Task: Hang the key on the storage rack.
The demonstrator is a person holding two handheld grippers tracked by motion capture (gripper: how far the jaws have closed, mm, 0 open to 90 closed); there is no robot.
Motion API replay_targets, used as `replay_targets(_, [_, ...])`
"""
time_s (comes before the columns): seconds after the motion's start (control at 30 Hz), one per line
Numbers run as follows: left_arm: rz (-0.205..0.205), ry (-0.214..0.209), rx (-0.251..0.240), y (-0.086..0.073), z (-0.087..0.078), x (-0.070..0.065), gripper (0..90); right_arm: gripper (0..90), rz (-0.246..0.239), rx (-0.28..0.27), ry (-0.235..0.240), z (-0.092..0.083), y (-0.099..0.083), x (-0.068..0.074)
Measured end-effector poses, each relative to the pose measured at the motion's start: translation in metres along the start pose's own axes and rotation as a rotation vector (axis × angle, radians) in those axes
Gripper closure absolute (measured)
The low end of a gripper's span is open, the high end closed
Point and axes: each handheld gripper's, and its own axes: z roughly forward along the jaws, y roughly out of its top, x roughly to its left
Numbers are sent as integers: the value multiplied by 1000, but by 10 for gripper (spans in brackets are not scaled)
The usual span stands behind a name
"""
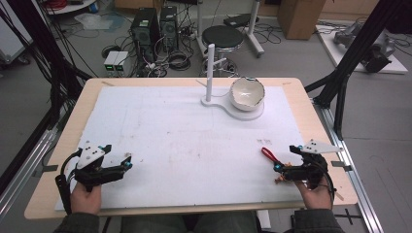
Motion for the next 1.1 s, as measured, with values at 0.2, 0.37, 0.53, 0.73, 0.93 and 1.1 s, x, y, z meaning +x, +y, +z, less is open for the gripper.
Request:
replay_targets(0.2, [-2, 3, 0, 0, 1, 1, 208, 106, -3, 10, 5, 4, -1, -2])
replay_targets(0.37, [2, 4, 3, -1, 1, 1, 207, 106, -13, 12, 3, 5, 0, -3])
replay_targets(0.53, [-5, 3, 4, -1, 2, 1, 208, 106, -11, 15, 6, 6, -1, -3])
replay_targets(0.73, [-2, 4, 2, -1, 2, 1, 207, 106, -10, 20, 9, 6, 1, -4])
replay_targets(0.93, [0, -3, 1, -2, 2, 1, 207, 106, -18, 27, 5, 6, 2, -4])
replay_targets(1.1, [-3, -1, 2, -3, 1, 2, 208, 106, -19, 36, 14, 9, 6, -6])
